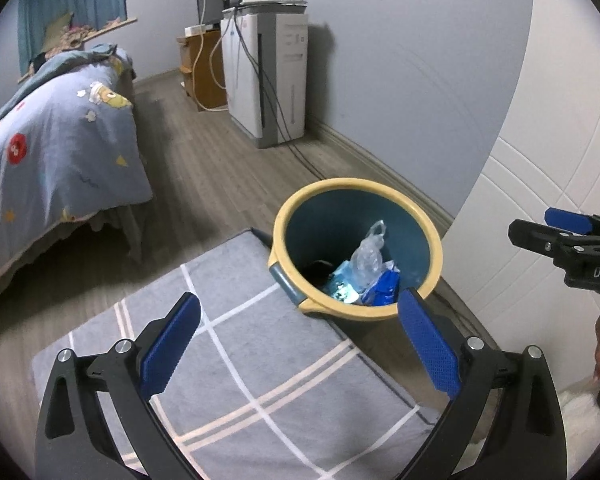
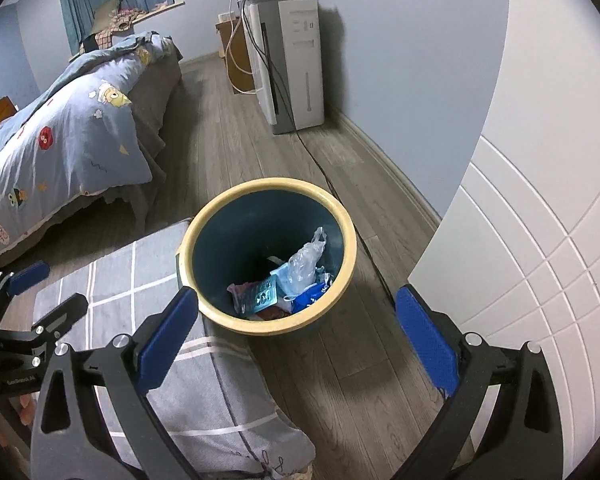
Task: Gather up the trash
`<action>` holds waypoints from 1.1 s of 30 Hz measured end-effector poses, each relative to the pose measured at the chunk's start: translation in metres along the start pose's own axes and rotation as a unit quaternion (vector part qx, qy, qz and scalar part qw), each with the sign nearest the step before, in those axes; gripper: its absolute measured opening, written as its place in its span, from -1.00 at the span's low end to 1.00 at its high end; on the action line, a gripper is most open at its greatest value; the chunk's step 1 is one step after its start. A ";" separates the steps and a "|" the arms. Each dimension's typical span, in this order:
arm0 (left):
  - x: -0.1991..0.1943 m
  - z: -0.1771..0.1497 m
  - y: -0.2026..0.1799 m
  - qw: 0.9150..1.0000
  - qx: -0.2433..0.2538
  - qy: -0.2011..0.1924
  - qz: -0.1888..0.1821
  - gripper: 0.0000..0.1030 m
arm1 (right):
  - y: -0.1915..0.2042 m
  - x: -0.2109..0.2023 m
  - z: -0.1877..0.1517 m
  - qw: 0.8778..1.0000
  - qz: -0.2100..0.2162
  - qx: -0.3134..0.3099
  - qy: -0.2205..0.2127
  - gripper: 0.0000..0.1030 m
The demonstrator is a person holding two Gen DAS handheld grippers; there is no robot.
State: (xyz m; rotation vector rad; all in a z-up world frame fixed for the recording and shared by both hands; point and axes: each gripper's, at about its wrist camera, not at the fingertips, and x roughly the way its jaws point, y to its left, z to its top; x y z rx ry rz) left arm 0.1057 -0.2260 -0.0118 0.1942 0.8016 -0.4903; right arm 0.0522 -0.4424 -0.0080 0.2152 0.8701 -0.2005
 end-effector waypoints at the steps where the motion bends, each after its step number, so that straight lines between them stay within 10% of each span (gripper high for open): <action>1: -0.001 0.000 0.001 1.000 0.001 -0.001 0.001 0.90 | 0.000 0.001 0.000 1.000 0.000 0.000 0.003 0.89; 33: -0.007 -0.003 0.002 1.000 0.011 -0.005 -0.002 0.90 | -0.002 0.003 0.000 1.000 -0.002 0.008 0.007 0.89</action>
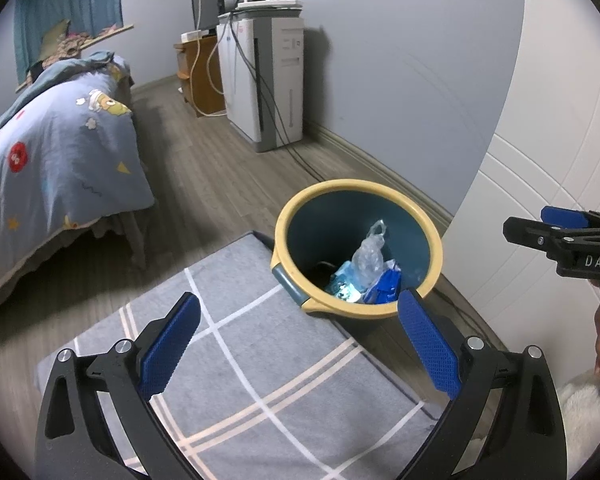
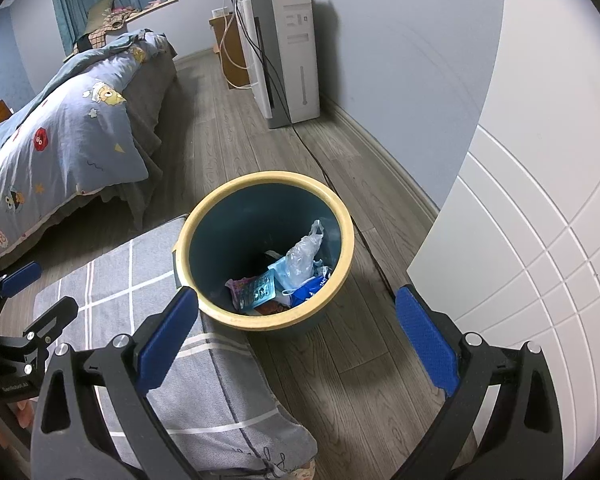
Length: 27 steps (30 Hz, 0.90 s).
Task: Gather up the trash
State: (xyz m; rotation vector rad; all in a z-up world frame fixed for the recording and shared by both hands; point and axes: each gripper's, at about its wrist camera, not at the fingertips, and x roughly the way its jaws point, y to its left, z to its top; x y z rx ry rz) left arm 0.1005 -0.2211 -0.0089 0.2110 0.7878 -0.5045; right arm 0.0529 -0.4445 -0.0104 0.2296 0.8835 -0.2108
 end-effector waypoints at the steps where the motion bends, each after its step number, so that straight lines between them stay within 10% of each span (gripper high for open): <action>1: 0.000 0.000 0.000 1.000 -0.001 0.000 0.000 0.90 | 0.000 0.000 -0.001 1.000 0.000 0.001 0.000 0.89; 27: 0.001 0.001 -0.001 1.000 0.002 0.001 -0.002 0.90 | -0.001 0.002 -0.004 1.000 -0.002 0.006 0.005 0.89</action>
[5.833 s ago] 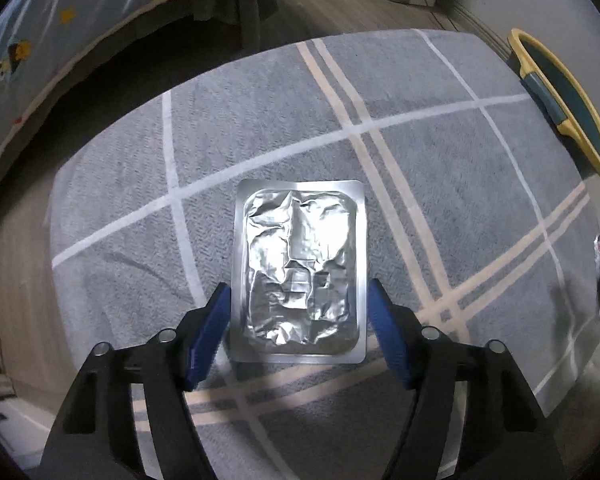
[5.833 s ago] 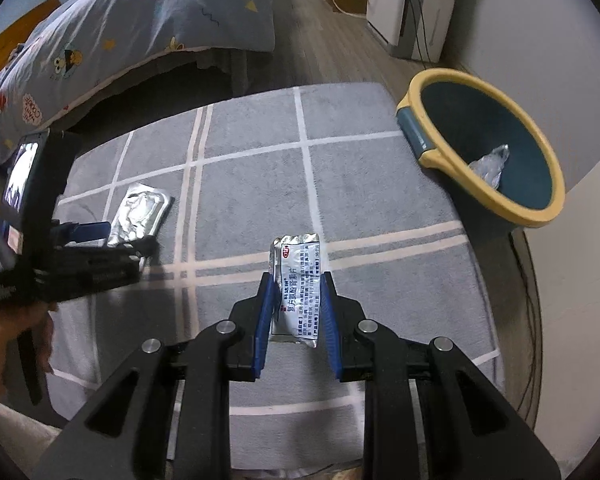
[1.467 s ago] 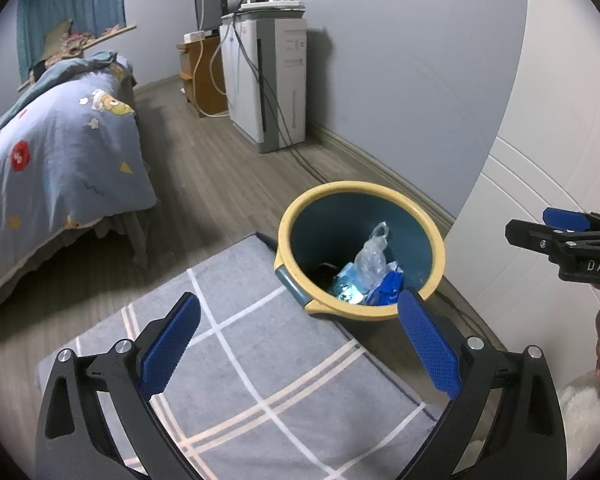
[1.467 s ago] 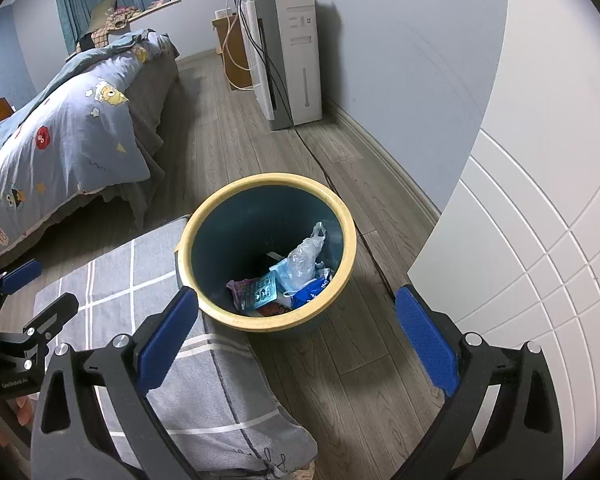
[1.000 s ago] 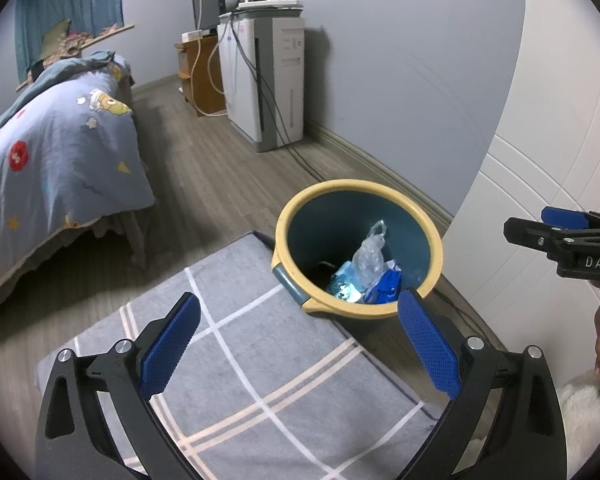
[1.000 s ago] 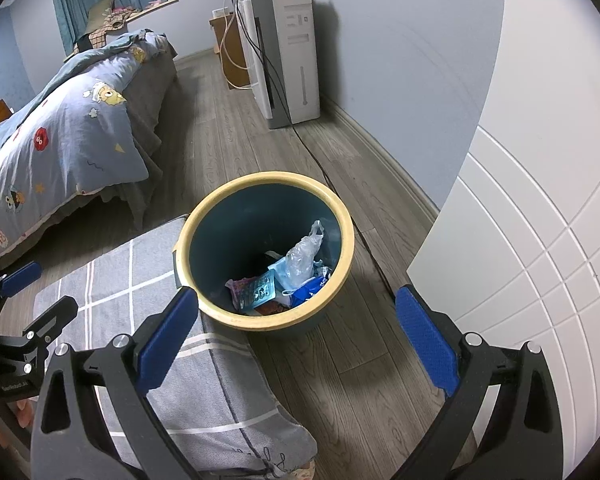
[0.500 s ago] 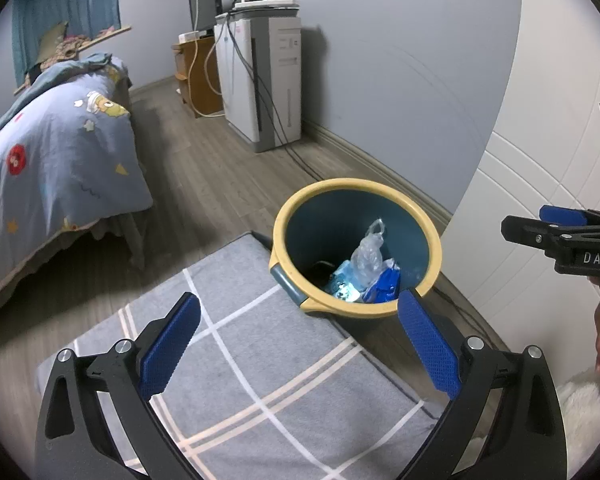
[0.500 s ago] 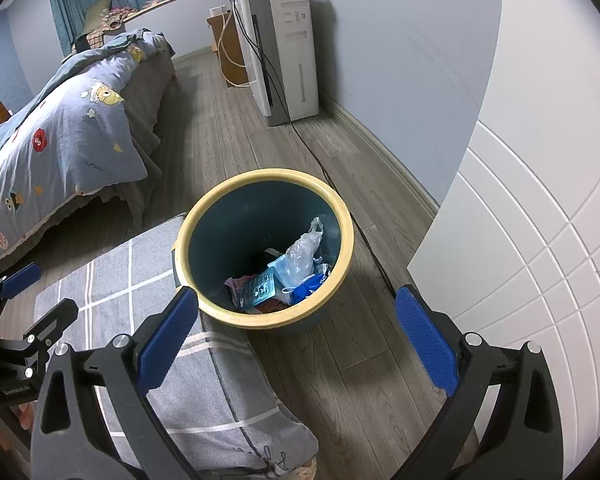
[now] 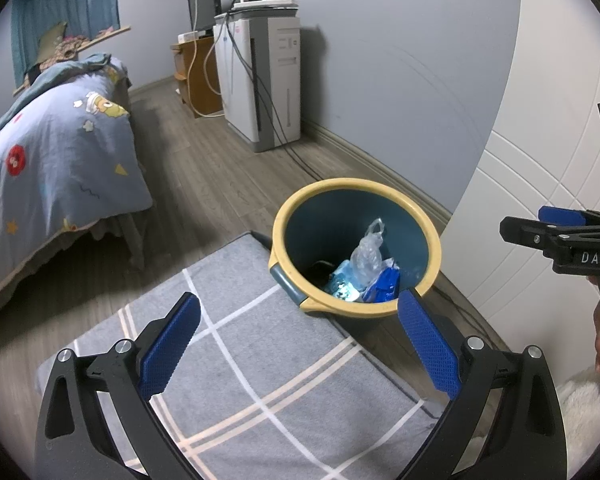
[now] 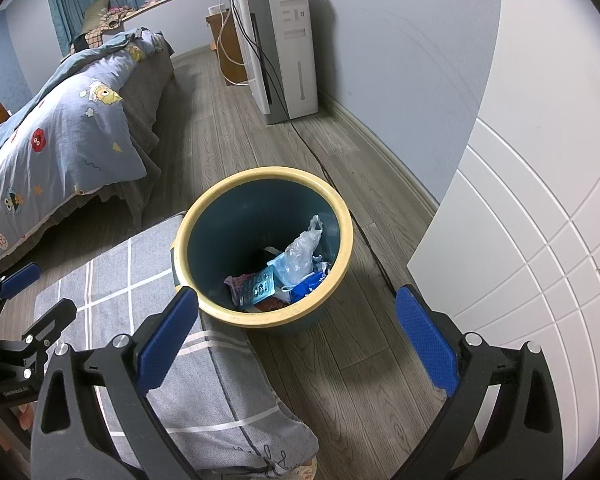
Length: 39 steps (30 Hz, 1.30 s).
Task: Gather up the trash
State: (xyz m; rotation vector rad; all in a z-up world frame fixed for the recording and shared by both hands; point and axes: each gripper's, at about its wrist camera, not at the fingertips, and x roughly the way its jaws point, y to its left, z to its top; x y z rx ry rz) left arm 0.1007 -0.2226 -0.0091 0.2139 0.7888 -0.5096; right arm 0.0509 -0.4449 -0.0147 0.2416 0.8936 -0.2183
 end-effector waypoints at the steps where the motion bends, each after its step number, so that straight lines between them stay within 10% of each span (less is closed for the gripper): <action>1: 0.000 0.000 0.000 1.000 0.000 0.000 0.000 0.90 | 0.000 0.000 -0.001 1.000 0.000 0.000 0.000 0.89; 27: -0.001 -0.005 0.001 0.998 0.049 0.013 -0.038 0.90 | -0.003 0.005 -0.008 0.999 -0.005 0.027 0.018 0.89; 39: -0.005 -0.010 -0.004 0.997 0.068 0.000 0.032 0.90 | -0.001 0.010 -0.004 0.999 -0.010 0.026 0.032 0.89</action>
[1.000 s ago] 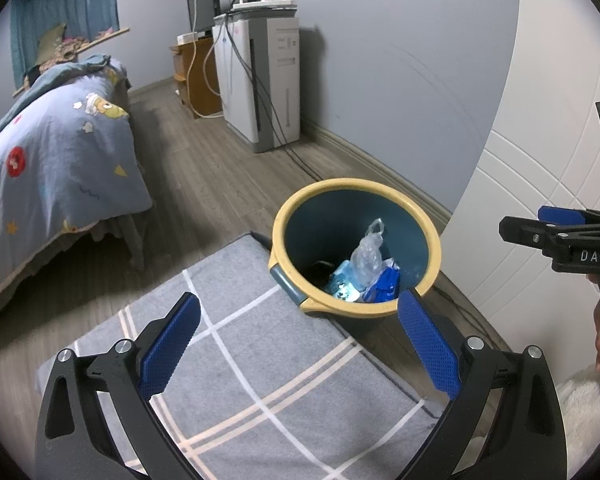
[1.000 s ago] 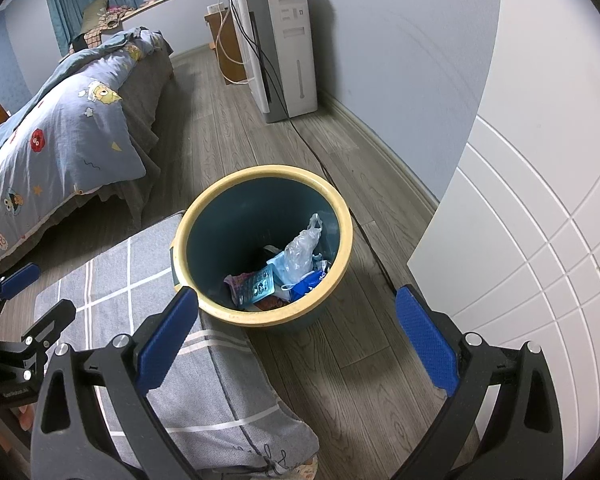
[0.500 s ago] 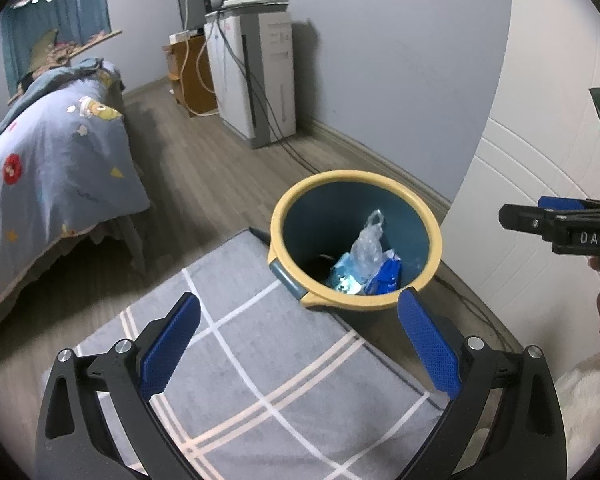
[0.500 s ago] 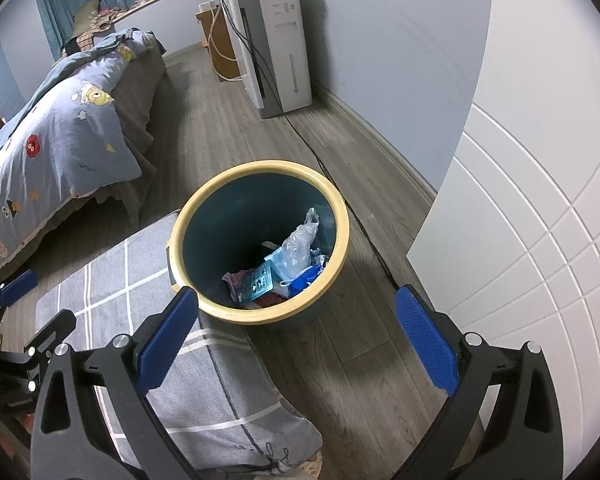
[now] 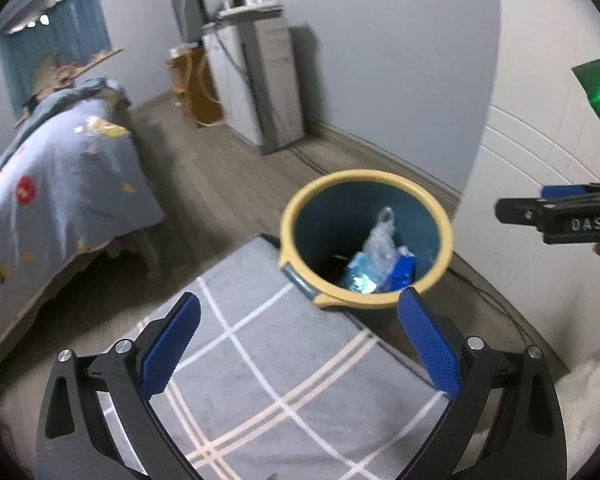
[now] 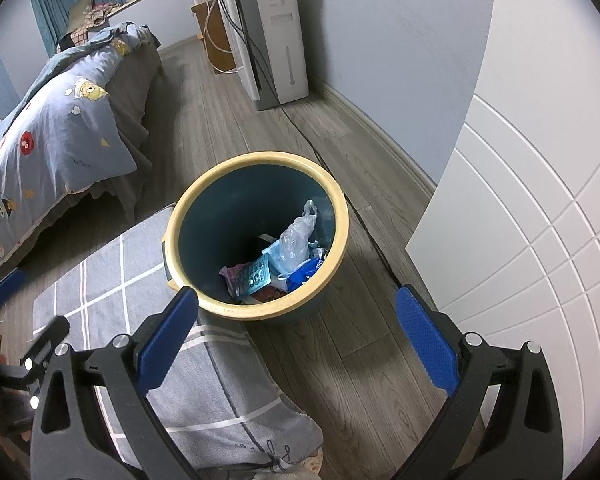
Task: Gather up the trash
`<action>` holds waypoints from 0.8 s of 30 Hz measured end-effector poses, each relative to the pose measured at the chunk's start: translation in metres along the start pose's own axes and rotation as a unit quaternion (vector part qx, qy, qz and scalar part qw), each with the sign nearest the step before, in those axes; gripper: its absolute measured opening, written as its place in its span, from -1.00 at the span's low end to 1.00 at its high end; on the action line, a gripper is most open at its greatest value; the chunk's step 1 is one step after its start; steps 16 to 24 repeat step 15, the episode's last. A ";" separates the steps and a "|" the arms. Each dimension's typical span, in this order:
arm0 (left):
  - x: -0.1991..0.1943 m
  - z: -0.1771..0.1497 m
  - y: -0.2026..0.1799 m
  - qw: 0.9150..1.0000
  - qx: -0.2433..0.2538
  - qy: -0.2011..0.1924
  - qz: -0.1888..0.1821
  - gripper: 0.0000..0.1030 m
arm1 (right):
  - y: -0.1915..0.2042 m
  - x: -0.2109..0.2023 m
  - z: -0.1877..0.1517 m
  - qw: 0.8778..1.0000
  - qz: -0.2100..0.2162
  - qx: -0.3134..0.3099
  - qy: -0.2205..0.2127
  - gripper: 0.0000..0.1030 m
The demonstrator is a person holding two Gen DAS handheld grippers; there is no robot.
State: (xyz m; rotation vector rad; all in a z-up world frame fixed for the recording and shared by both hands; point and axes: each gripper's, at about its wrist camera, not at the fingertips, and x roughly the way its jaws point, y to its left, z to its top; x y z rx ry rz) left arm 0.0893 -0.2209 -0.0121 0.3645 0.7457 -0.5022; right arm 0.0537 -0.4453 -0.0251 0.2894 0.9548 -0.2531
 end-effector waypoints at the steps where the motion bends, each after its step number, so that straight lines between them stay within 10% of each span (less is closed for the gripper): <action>1: 0.000 0.000 -0.001 1.000 0.005 0.001 0.001 0.90 | 0.000 0.000 0.000 1.000 0.000 -0.001 0.000 0.89; 24: 0.001 -0.001 0.001 1.000 -0.001 0.007 -0.024 0.90 | -0.003 -0.001 0.000 1.000 -0.002 0.003 0.001 0.89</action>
